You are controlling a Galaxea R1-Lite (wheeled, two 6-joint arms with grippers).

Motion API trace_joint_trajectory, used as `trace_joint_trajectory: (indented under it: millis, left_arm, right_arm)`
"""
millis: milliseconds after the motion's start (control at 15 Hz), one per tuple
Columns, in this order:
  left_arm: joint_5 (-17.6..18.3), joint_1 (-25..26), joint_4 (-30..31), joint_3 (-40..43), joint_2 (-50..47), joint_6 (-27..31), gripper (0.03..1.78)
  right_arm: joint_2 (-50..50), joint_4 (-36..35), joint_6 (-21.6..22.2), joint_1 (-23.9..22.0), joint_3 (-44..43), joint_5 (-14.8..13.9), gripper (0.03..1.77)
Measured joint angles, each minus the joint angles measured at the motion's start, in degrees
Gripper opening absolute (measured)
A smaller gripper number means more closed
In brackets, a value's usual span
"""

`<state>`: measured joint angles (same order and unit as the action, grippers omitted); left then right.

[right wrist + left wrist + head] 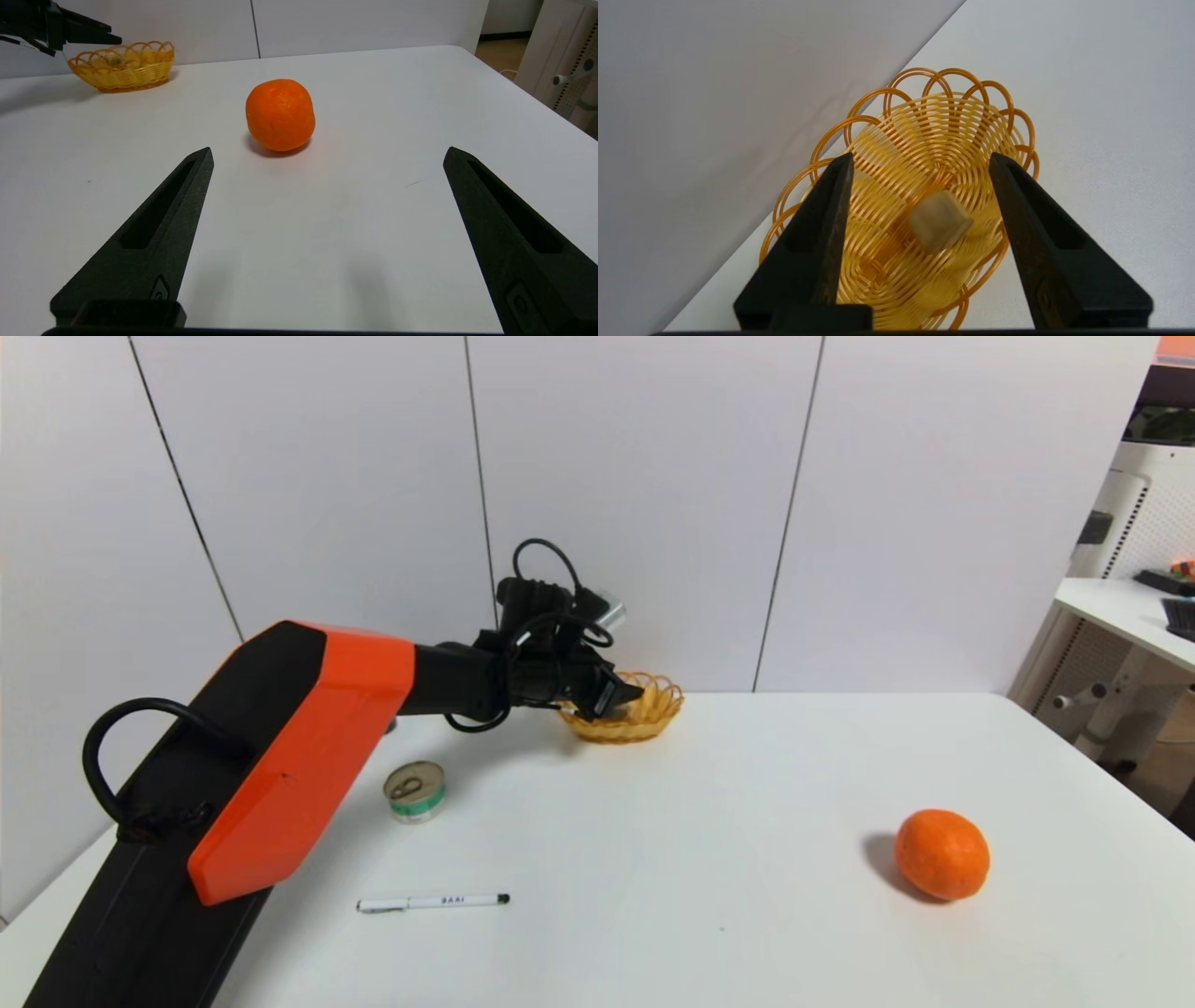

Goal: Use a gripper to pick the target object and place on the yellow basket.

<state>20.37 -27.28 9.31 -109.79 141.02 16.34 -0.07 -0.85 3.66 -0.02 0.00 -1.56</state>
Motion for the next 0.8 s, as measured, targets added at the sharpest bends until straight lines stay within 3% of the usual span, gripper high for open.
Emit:
trace_joint_trajectory:
  millis: [333, 600, 800]
  left_arm:
    - [-0.7, 0.0, -0.3, 1.3, -4.8, 0.2, 1.38]
    - [-8.0, 0.7, -1.1, 7.7, -19.6, 0.3, 1.51]
    - [-14.5, 3.7, -5.0, 14.5, -34.8, 0.3, 1.57]
  right_arm:
    - [0.0, 0.0, 0.0, 0.0, 0.0, 0.0, 1.70]
    - [0.0, 0.0, 0.0, 0.0, 0.0, 0.0, 1.70]
    - [0.0, 0.0, 0.0, 0.0, 0.0, 0.0, 1.70]
